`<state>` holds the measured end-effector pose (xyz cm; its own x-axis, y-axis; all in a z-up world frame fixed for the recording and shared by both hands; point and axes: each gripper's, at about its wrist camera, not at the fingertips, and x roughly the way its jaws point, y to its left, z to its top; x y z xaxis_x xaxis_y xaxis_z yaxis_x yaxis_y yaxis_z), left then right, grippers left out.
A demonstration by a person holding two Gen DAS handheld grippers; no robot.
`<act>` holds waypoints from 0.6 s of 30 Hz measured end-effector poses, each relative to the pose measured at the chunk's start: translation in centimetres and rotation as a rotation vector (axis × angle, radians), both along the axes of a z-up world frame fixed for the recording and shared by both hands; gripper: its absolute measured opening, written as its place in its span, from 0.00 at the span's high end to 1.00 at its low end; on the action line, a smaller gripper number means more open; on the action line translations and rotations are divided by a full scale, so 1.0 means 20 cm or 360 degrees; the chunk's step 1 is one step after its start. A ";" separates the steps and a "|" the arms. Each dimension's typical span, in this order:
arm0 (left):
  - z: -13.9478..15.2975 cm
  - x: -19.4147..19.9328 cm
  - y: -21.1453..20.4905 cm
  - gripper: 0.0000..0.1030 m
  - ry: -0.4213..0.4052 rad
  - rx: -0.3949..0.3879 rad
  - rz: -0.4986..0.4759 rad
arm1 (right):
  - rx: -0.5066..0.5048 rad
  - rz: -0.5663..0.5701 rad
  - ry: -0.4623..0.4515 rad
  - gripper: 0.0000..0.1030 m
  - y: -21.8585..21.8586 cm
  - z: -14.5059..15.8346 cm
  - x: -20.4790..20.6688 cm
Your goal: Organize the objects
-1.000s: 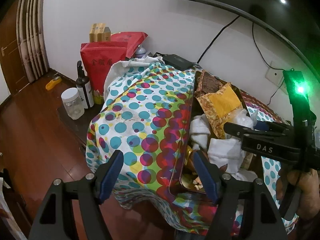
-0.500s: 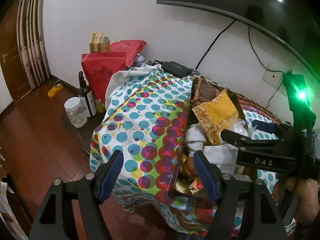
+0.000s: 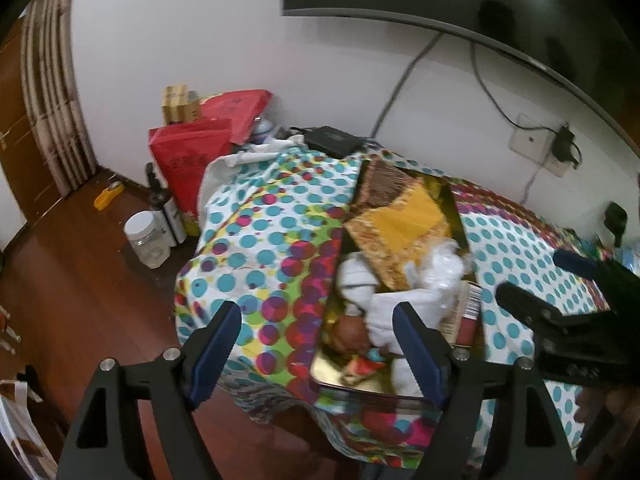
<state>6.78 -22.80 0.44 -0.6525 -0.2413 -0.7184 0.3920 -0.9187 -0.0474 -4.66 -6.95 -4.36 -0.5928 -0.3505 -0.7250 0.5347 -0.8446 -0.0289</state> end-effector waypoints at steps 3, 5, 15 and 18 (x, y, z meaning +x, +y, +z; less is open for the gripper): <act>0.01 -0.04 0.08 0.21 -0.0017 0.0005 -0.0057 | -0.0022 -0.0069 -0.0054 0.00 0.15 0.00 0.05; 0.01 -0.07 0.13 0.21 -0.0024 -0.0002 -0.0094 | -0.0029 -0.0137 -0.0090 0.00 0.25 0.00 0.08; 0.04 -0.16 0.38 0.21 -0.0081 -0.0108 -0.0207 | -0.0019 -0.0207 -0.0111 0.00 0.42 0.05 0.24; 0.04 -0.17 0.39 0.21 -0.0101 -0.0115 -0.0186 | 0.0009 -0.0167 -0.0091 0.00 0.39 0.06 0.27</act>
<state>3.42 -14.92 1.29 -0.6331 -0.2190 -0.7425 0.2823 -0.9584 0.0420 0.66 0.84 -3.21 -0.5835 -0.2844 -0.7607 0.4441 -0.8959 -0.0057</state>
